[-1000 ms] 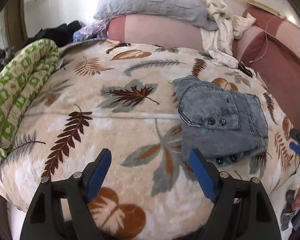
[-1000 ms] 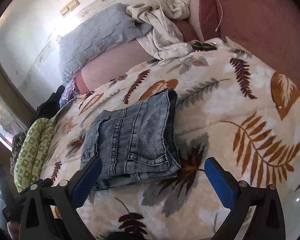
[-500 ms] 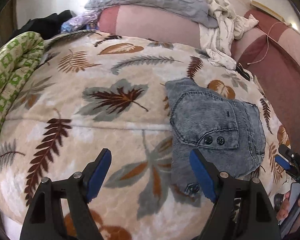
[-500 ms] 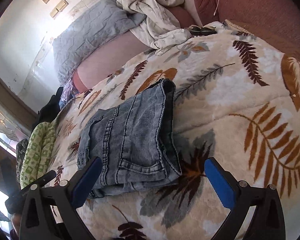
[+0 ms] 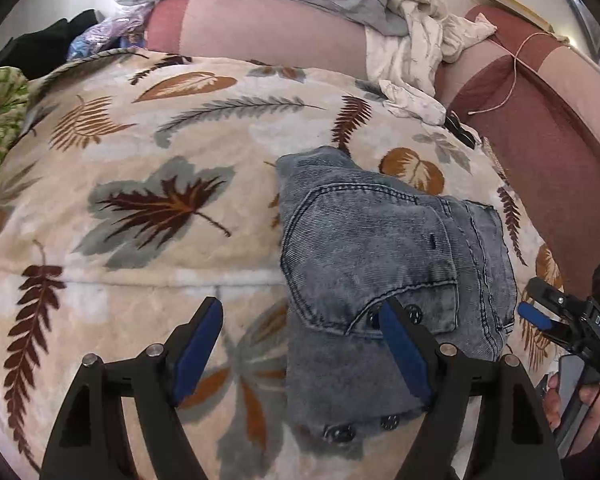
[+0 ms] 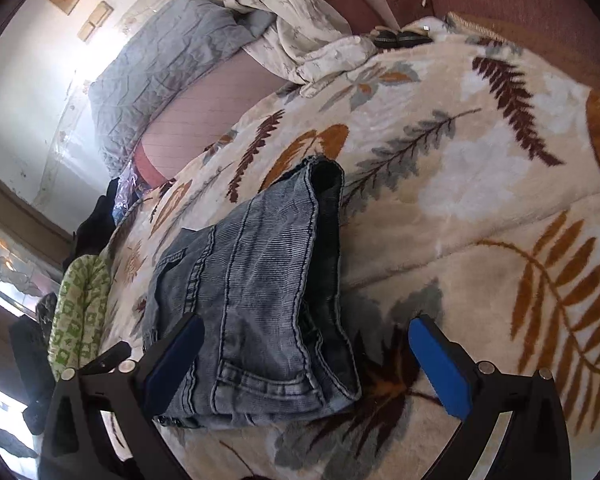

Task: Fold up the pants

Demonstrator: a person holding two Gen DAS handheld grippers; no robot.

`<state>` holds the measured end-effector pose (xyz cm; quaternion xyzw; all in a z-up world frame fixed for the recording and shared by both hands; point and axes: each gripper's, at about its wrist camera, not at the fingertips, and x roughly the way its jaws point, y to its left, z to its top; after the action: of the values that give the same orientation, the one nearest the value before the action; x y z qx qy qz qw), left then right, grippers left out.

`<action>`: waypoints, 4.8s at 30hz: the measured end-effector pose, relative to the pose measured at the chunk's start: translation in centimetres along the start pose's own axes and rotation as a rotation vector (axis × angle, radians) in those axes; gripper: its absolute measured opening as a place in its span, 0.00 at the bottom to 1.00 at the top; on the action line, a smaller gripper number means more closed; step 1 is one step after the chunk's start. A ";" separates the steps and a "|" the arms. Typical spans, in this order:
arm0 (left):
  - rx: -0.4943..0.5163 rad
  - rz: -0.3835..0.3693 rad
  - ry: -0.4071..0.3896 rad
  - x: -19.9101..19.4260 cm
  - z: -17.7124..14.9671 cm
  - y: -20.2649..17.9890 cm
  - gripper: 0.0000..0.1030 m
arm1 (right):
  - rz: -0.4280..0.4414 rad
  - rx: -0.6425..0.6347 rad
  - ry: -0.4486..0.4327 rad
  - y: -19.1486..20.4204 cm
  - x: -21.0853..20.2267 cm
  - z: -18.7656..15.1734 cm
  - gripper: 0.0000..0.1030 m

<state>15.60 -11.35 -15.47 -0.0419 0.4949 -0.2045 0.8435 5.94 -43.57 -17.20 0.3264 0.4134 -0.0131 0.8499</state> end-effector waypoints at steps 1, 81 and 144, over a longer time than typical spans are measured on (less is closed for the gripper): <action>0.001 -0.011 0.004 0.3 0.1 0.0 0.79 | 0.005 0.011 0.008 -0.1 0.4 0.0 1.00; 0.057 -0.093 0.010 3.6 0.2 -1.5 0.54 | 0.284 0.007 0.165 2.1 8.1 -1.6 0.66; -0.072 0.122 -0.155 -3.4 -0.7 11.2 0.34 | 0.257 -0.328 0.218 19.5 14.6 -6.0 0.55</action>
<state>16.90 0.27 -16.09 -0.0577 0.4367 -0.1310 0.8881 17.08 -21.27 -19.65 0.2335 0.4544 0.1978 0.8366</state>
